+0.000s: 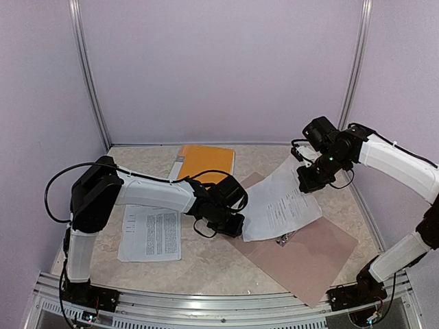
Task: Put the files into the folder
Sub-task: Insert the folder to form pockets on the folder.
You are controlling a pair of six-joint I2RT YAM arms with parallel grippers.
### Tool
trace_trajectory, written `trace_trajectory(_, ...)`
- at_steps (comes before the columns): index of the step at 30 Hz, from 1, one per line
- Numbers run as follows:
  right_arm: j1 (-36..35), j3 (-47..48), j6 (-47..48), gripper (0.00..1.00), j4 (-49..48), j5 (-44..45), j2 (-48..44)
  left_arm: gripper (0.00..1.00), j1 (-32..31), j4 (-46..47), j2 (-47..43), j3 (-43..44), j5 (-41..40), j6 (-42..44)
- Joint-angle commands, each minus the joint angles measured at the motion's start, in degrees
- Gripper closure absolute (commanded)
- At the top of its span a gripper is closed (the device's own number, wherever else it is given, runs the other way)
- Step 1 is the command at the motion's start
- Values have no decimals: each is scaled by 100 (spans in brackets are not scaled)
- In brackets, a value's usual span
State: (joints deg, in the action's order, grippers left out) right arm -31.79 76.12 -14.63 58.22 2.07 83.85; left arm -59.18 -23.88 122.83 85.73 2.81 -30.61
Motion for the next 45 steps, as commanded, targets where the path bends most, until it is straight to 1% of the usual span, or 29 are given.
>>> trace_trajectory(1,-46,-419,-587,100,-575,-192,-568,76,-18,-493,123,-245,174,-9)
trace_trajectory(7,-49,-1215,-1157,100,-1119,-560,-1107,76,-29,-478,119,-244,176,11)
trace_trajectory(13,-47,-1865,-1733,100,-1605,-637,-1746,76,-37,-479,104,-258,160,3)
trace_trajectory(16,-47,-2091,-1985,100,-1636,-633,-2035,76,-37,-470,110,-250,150,3)
trace_trajectory(23,-67,-2245,-2340,100,-1365,-558,-2483,76,-46,-477,112,-221,128,20)
trace_trajectory(29,-151,-2324,-2492,100,-1287,-532,-2538,76,-59,-473,60,-226,124,3)
trace_trajectory(37,-307,-2127,-2700,100,-849,-395,-2716,77,-58,-431,23,-220,150,-6)
trace_trajectory(41,-431,-1960,-2552,100,-629,-566,-2693,77,-50,-392,18,-234,176,10)
trace_trajectory(45,-533,-1612,-2299,100,-19,-626,-2513,77,-26,-385,5,-262,163,54)
